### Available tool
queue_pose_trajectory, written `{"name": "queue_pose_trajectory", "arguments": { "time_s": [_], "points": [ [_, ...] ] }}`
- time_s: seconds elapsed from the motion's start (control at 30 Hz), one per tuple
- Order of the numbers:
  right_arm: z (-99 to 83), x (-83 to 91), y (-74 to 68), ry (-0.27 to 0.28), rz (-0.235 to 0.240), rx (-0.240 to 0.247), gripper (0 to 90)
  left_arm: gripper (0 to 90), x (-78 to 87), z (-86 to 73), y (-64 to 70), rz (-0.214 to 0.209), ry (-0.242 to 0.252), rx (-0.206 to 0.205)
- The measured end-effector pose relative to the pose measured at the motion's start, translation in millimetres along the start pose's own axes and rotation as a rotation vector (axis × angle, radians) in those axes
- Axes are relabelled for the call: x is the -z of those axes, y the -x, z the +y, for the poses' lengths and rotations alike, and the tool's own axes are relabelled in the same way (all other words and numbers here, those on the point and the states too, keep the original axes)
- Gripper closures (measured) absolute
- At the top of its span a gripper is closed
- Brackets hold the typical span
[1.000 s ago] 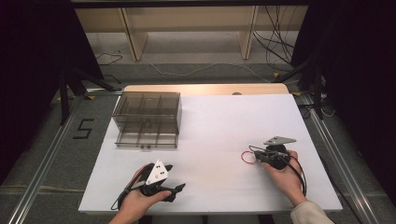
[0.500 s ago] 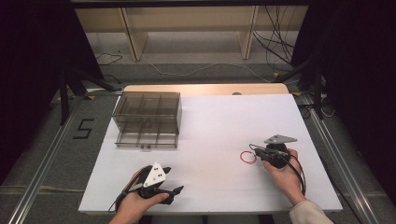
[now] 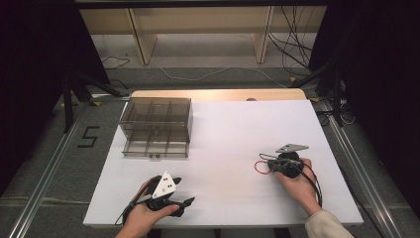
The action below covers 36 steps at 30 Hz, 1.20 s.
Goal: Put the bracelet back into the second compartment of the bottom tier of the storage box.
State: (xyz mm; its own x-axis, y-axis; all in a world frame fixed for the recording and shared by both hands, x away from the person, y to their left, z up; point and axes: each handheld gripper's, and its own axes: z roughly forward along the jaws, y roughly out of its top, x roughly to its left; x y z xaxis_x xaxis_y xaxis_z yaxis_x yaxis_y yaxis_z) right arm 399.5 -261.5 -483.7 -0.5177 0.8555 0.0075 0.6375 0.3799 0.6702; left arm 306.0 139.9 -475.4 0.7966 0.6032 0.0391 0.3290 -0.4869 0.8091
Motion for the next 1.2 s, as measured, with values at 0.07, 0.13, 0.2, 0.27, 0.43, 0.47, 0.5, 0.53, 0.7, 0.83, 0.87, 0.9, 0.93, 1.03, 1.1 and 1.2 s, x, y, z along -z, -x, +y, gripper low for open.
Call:
{"name": "queue_pose_trajectory", "arguments": {
  "time_s": [0.07,0.13,0.2,0.27,0.43,0.47,0.5,0.53,0.7,0.83,0.87,0.9,0.93,1.03,1.1,1.2],
  "points": [
    [0.2,0.1,-0.6,0.000,-0.004,-0.002,87.6,23.4,0.0,-0.1,-0.1,0.000,0.000,0.001],
    [0.5,1.0,-0.6,-0.004,-0.001,-0.012,87.7,23.5,0.0,-0.2,-0.6,0.000,-0.002,0.001],
    [1.5,3.2,-1.2,0.023,-0.002,-0.005,87.7,23.6,-0.2,-0.5,-1.3,0.002,-0.004,-0.001],
    [3.2,5.9,-2.5,0.041,0.002,0.002,87.7,23.6,-0.4,-0.8,-1.7,0.002,-0.005,0.001],
    [6.6,9.7,-8.7,0.073,0.015,0.016,87.7,23.7,-0.1,-0.8,-1.8,0.006,-0.005,0.001],
    [6.6,9.7,-8.7,0.073,0.015,0.016,87.7,23.7,0.0,-0.8,-1.9,0.005,-0.004,0.000],
    [7.5,10.6,-10.2,0.078,0.016,0.020,87.7,23.7,-0.1,-0.8,-1.8,0.005,-0.004,0.000],
    [9.6,12.0,-13.0,0.093,0.022,0.030,87.7,23.7,-0.1,-0.8,-1.8,0.005,-0.005,0.000],
    [15.3,14.9,-21.5,0.116,0.033,0.038,87.7,23.7,-0.4,-0.7,-1.6,0.004,-0.005,-0.002],
    [20.5,14.9,-26.7,0.131,0.039,0.053,87.7,23.7,-0.7,-0.6,-1.3,0.003,-0.004,-0.002],
    [20.5,14.9,-26.7,0.131,0.039,0.053,87.7,23.7,-0.8,-0.6,-1.2,0.003,-0.004,-0.003],
    [23.0,14.1,-29.0,0.138,0.044,0.056,87.7,23.8,-0.9,-0.5,-1.1,0.003,-0.004,-0.003],
    [24.2,13.8,-30.2,0.139,0.044,0.056,87.7,23.8,-1.1,-0.4,-1.1,0.002,-0.004,-0.004],
    [27.5,12.8,-33.0,0.145,0.050,0.062,87.7,23.8,-1.7,-0.3,-1.2,0.001,-0.006,-0.006],
    [30.0,12.5,-35.6,0.152,0.052,0.065,87.7,23.8,-2.1,-0.5,-1.5,0.000,-0.006,-0.002],
    [32.7,12.1,-38.1,0.157,0.056,0.072,87.7,23.8,-2.0,-0.2,-2.0,0.000,-0.008,-0.005]
  ]
}}
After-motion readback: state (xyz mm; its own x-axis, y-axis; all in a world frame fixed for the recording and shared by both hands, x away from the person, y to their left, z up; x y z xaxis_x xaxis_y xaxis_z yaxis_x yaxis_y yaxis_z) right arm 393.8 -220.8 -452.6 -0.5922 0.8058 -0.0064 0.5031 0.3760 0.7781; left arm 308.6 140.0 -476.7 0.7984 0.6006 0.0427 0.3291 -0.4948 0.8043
